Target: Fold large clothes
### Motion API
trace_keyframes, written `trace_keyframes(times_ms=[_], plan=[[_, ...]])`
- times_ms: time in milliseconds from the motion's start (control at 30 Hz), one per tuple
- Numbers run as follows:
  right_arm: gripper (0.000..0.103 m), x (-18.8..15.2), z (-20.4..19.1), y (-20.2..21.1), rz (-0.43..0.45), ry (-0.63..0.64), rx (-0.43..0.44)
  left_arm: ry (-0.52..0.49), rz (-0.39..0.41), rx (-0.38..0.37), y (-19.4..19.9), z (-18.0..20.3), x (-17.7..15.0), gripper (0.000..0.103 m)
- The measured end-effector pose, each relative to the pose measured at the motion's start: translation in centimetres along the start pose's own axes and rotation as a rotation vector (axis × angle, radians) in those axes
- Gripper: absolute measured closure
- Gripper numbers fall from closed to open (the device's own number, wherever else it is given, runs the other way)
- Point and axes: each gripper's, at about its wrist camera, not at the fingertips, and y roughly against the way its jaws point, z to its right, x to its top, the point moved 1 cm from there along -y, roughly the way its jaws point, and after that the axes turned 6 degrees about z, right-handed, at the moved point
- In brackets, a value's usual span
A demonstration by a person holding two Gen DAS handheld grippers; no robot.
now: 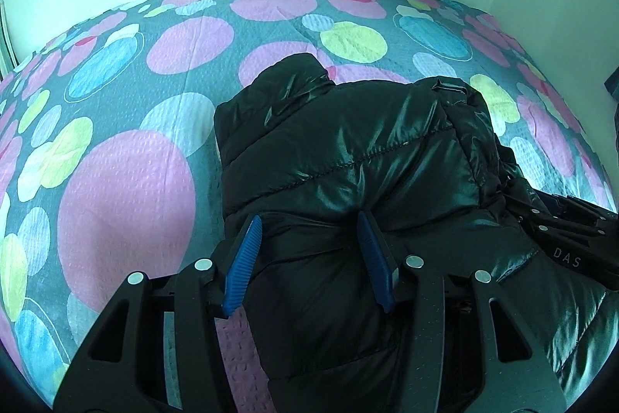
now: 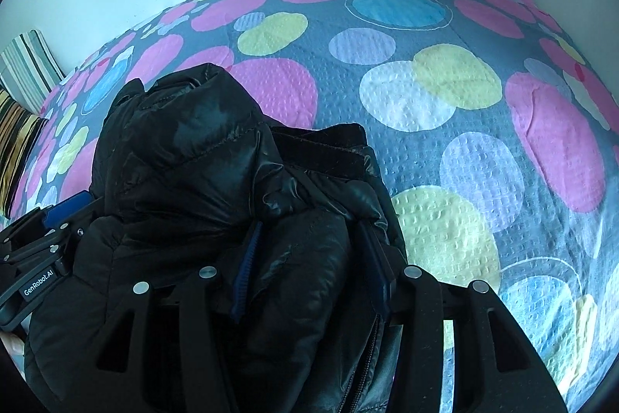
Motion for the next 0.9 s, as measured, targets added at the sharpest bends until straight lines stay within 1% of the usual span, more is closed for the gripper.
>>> trace_keyframes(times_ms=[200,333,400,433,533,600,633,700,733,800,833,900], plan=[[0.053,0.5,-0.3,1.2,0.021,0.009,0.004,-0.012,0.036,0.000,1.3,-0.2,0.3,0.052],[0.053,1.1,-0.8,3.4,0.050,0.024,-0.003,0.031,0.055,-0.005,3.2,-1.6,0.3,0.052],[0.053,1.5,-1.1,5.9,0.110,0.021,-0.017,0.052,0.082,0.012,5.0,-2.6,0.0,0.052],[0.053,1.6,-1.3,7.8,0.147,0.009,-0.011,0.057,0.101,0.022,6.1,-3.0,-0.3,0.052],[0.053,1.3,-2.6,12.5,0.216,0.006,0.047,0.097,0.152,0.035,9.8,-4.5,-1.8,0.051],[0.053,0.2,-4.6,15.2,0.244,0.057,0.080,0.115,0.165,0.031,11.4,-5.0,-3.1,0.051],[0.053,-0.6,-5.6,16.0,0.246,0.092,0.088,0.120,0.166,0.028,11.9,-5.1,-3.6,0.051],[0.053,-2.1,-7.0,16.3,0.223,0.143,0.085,0.132,0.153,0.003,12.4,-4.9,-5.1,0.051],[0.053,-3.0,-7.2,16.2,0.204,0.164,0.072,0.135,0.142,-0.011,12.4,-4.8,-5.6,0.051],[0.053,-4.7,-7.4,15.1,0.175,0.200,0.010,0.115,0.107,-0.046,11.6,-3.8,-6.7,0.051],[0.053,-5.2,-7.2,14.6,0.163,0.204,-0.008,0.102,0.091,-0.047,11.1,-3.2,-7.1,0.051],[0.052,-6.0,-6.2,13.2,0.121,0.175,-0.019,0.074,0.087,-0.032,10.2,-2.1,-7.6,0.051]])
